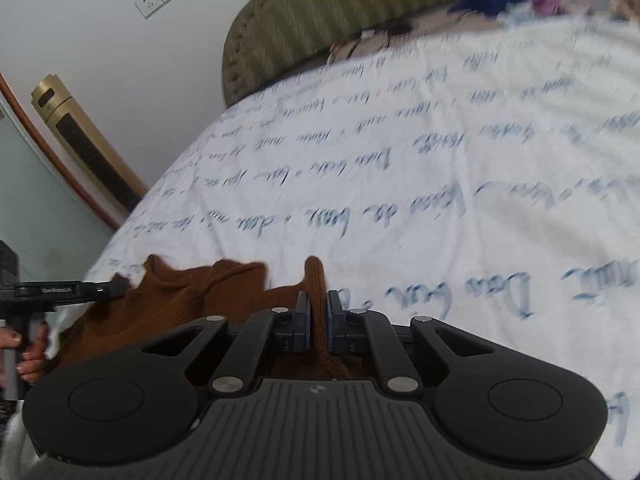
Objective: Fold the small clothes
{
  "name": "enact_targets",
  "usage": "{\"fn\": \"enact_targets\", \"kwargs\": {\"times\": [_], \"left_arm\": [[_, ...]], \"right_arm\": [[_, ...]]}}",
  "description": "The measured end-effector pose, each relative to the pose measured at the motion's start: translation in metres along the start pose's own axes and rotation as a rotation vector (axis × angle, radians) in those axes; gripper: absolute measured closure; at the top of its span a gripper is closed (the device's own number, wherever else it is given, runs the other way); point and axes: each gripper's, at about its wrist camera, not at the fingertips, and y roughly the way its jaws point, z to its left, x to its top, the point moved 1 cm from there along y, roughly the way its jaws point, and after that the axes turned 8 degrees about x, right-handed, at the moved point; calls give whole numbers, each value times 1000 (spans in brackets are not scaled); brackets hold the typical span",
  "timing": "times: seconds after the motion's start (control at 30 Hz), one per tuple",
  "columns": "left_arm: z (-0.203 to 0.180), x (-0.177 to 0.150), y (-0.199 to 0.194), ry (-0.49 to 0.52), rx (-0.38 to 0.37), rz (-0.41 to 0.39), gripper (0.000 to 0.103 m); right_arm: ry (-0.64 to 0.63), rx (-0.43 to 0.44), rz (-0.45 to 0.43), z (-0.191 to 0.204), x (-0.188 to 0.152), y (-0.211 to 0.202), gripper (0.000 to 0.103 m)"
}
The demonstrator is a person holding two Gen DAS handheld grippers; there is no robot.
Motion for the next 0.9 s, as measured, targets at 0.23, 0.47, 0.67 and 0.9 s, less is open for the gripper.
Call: {"fn": "enact_targets", "kwargs": {"times": [0.23, 0.47, 0.67, 0.9], "left_arm": [[10, -3, -20, -62, 85, -139, 95], [4, -1, -12, -3, 214, -153, 94], [7, -22, -10, 5, 267, -210, 95], [16, -21, -26, -75, 331, -285, 94]], "right_arm": [[-55, -84, -60, 3, -4, -18, 94], [122, 61, -44, -16, 4, -5, 59], [132, 117, 88, -18, 1, 25, 80], [-272, -183, -1, 38, -6, 7, 94]]}}
